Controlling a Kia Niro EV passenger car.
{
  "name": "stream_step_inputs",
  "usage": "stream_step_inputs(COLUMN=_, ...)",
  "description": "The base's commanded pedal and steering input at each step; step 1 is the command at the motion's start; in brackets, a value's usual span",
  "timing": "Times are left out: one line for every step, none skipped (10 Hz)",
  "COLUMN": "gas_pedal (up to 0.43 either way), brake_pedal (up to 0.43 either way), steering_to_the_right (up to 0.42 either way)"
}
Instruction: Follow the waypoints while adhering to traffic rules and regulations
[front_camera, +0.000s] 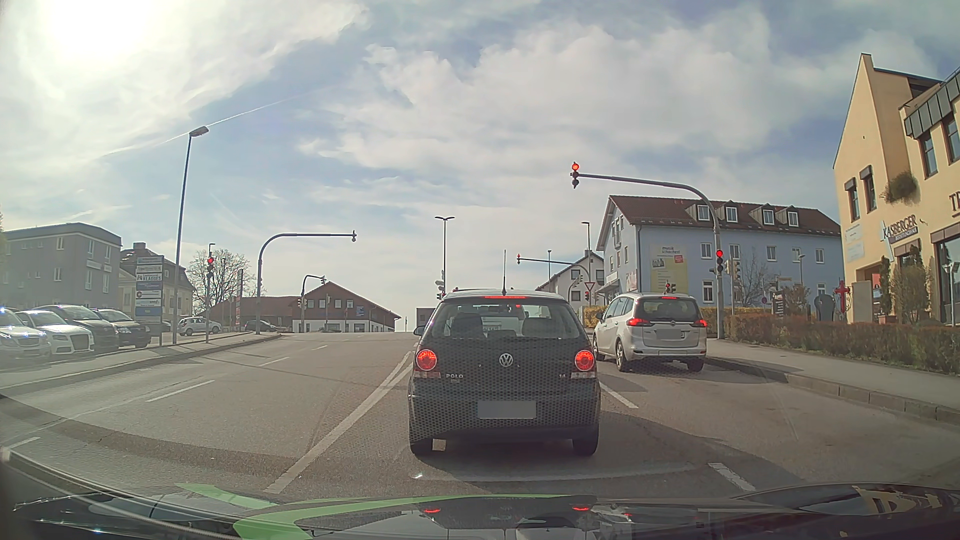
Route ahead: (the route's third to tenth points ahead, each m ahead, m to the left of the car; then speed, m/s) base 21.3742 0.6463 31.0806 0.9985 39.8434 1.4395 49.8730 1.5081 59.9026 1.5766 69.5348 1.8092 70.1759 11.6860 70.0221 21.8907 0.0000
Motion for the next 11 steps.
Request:
stream_step_inputs(gas_pedal=0.0, brake_pedal=0.341, steering_to_the_right=-0.032)
stream_step_inputs(gas_pedal=0.0, brake_pedal=0.341, steering_to_the_right=-0.032)
stream_step_inputs(gas_pedal=0.0, brake_pedal=0.341, steering_to_the_right=-0.032)
stream_step_inputs(gas_pedal=0.0, brake_pedal=0.341, steering_to_the_right=-0.032)
stream_step_inputs(gas_pedal=0.0, brake_pedal=0.341, steering_to_the_right=-0.032)
stream_step_inputs(gas_pedal=0.0, brake_pedal=0.341, steering_to_the_right=-0.032)
stream_step_inputs(gas_pedal=0.0, brake_pedal=0.341, steering_to_the_right=-0.032)
stream_step_inputs(gas_pedal=0.0, brake_pedal=0.341, steering_to_the_right=-0.032)
stream_step_inputs(gas_pedal=0.0, brake_pedal=0.341, steering_to_the_right=-0.032)
stream_step_inputs(gas_pedal=0.0, brake_pedal=0.341, steering_to_the_right=-0.032)
stream_step_inputs(gas_pedal=0.0, brake_pedal=0.341, steering_to_the_right=-0.032)
